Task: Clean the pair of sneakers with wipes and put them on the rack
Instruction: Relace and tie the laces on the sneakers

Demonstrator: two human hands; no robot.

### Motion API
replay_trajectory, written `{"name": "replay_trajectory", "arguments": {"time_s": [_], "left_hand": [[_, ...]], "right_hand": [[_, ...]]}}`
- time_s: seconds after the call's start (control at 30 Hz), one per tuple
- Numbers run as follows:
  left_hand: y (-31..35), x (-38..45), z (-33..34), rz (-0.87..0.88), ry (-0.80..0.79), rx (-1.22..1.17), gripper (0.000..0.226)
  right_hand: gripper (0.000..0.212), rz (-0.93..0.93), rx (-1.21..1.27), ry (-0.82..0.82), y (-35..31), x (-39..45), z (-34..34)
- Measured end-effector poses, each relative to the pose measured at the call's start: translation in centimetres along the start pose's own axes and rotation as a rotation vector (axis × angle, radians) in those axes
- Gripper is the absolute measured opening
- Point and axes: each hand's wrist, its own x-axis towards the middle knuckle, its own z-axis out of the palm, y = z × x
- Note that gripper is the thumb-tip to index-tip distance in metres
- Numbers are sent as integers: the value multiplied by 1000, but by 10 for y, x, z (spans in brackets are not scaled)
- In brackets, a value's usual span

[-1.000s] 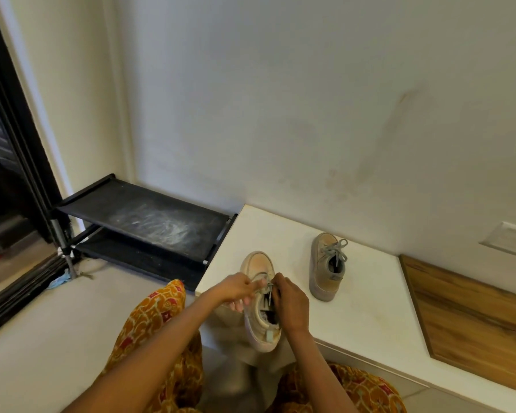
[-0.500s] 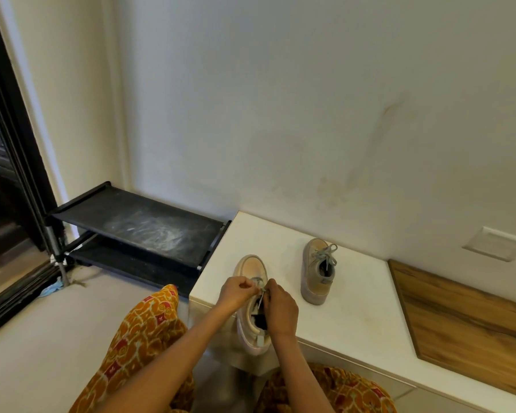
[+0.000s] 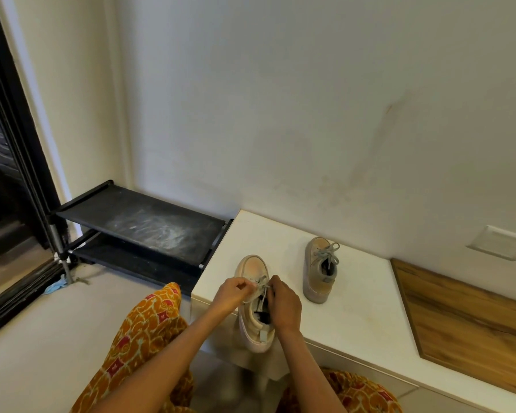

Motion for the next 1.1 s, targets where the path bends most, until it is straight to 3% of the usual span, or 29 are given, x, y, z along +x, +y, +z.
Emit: {"name": "replay_trajectory", "arguments": {"time_s": [0.17, 0.33, 0.47, 0.67, 0.77, 0.87, 1.0, 1.1], "left_hand": [[12, 21, 2, -99, -22, 67, 44], [23, 31, 1, -148, -241, 86, 31], [21, 34, 3, -208, -169, -44, 19], [16, 30, 3, -238, -47, -201, 20], [20, 28, 3, -218, -10, -176, 22], [21, 27, 1, -145, -86, -31, 27], [20, 28, -5, -69, -141, 117, 18], [17, 26, -4, -83, -81, 59, 13]], "right_hand": [[17, -13, 144, -33, 9, -1, -2], [21, 4, 217, 14, 14, -5, 4], [20, 12, 237, 17, 17, -3, 5], [21, 18, 243, 20, 19, -1, 6], [22, 30, 241, 5, 19, -1, 7], [20, 31, 274, -40, 20, 1, 6], [23, 79, 661, -145, 35, 8, -7], [12, 316, 910, 40, 45, 8, -17]]}}
